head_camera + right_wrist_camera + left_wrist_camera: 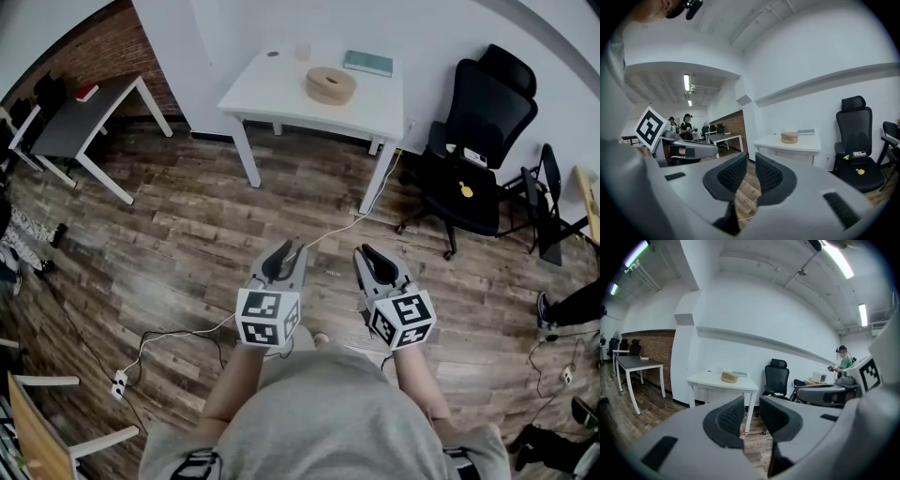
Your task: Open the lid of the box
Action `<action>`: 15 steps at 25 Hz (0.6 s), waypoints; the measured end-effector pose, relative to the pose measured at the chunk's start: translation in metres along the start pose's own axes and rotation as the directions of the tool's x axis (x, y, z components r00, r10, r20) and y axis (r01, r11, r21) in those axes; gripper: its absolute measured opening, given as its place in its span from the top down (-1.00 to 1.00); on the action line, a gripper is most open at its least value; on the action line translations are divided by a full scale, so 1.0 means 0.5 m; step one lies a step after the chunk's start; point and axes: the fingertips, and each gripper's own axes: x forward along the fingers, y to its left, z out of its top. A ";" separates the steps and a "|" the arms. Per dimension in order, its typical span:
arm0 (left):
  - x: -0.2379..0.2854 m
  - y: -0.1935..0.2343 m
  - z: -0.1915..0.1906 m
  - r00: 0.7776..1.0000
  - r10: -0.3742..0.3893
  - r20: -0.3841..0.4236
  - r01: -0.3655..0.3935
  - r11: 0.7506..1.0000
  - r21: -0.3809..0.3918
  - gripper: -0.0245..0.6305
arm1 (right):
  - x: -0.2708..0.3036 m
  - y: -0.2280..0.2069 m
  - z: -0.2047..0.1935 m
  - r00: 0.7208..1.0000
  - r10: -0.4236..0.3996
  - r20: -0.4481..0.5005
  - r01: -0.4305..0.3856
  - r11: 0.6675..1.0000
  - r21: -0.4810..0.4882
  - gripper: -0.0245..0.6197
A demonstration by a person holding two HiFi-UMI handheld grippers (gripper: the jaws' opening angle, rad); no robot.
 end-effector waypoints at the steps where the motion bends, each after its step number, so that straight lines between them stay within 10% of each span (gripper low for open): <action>1: 0.000 0.000 -0.002 1.000 0.001 -0.002 -0.001 1.000 -0.002 0.63 | 0.000 -0.001 -0.001 1.000 0.003 0.000 -0.003 1.000 0.003 0.73; 15: 0.069 0.028 -0.006 1.000 -0.003 -0.024 0.003 1.000 -0.016 0.41 | 0.063 -0.048 0.003 1.000 0.013 -0.011 -0.012 1.000 0.017 0.39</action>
